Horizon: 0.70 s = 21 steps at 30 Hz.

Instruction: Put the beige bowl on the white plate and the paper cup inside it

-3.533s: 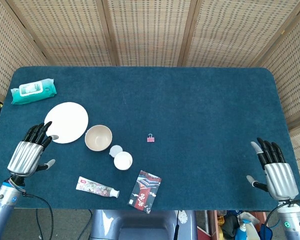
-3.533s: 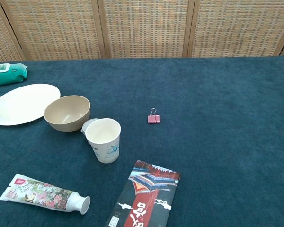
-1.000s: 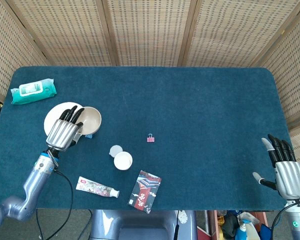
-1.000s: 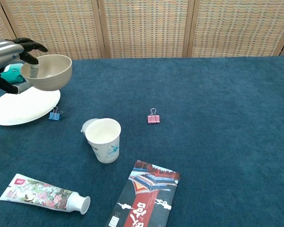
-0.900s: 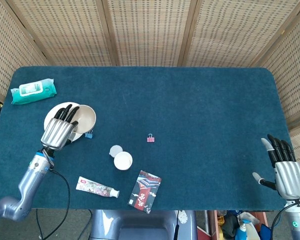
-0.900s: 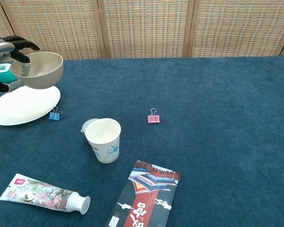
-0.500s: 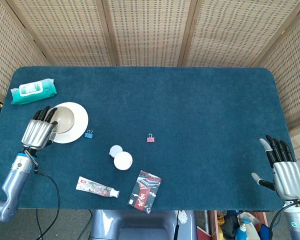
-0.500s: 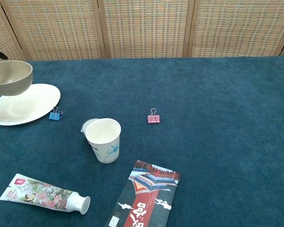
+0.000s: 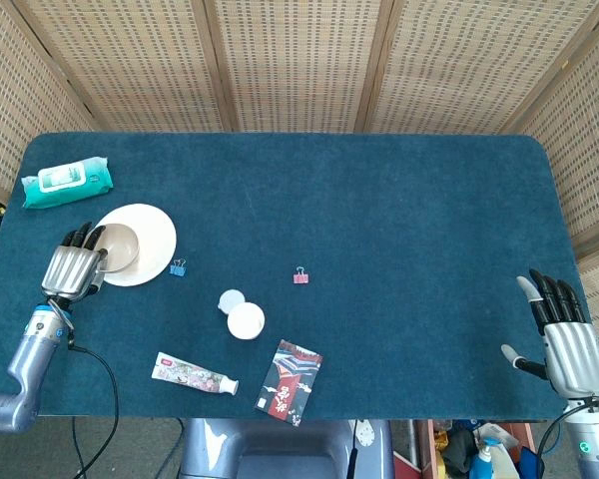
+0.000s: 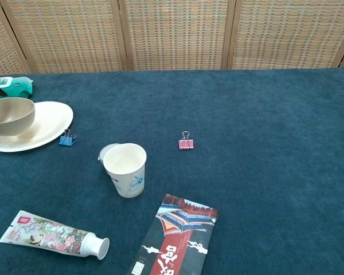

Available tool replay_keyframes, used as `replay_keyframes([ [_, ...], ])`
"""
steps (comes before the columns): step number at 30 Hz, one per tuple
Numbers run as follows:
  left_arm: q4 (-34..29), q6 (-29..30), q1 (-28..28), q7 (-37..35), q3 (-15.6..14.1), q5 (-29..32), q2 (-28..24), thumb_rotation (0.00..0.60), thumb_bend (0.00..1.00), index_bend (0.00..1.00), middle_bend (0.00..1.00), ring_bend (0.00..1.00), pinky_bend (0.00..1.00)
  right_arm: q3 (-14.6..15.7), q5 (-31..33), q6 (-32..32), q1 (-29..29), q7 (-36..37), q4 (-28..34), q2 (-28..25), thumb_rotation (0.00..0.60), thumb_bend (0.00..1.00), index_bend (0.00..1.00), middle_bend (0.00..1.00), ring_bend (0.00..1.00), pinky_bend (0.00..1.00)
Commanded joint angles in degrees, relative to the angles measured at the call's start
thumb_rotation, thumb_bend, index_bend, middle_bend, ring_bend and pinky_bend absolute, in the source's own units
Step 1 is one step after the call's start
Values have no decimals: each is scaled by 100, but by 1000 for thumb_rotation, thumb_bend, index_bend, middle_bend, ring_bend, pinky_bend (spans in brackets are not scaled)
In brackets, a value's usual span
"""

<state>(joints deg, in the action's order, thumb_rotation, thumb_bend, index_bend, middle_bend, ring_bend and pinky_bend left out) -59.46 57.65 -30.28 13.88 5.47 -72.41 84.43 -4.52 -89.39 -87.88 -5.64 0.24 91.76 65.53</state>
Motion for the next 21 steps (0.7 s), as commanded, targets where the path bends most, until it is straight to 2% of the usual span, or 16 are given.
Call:
replay_keyframes([
  [1,188,-111,-72,73,-9,9,134,600,443,683,111,0,137,-1,-1,-5,2,18,-1,-5,600,146,4,0,0,0],
  [18,861,-608,-435,55,269,288,644,600,443,683,111,0,137,-32,108,66,-11,103,-62,-1,600,146,4,0,0,0],
  [21,955,-618,-456,117,244,271,709,600,439,636,96,0,125,-43,137,81,-14,130,-71,-2,600,146,4,0,0,0],
])
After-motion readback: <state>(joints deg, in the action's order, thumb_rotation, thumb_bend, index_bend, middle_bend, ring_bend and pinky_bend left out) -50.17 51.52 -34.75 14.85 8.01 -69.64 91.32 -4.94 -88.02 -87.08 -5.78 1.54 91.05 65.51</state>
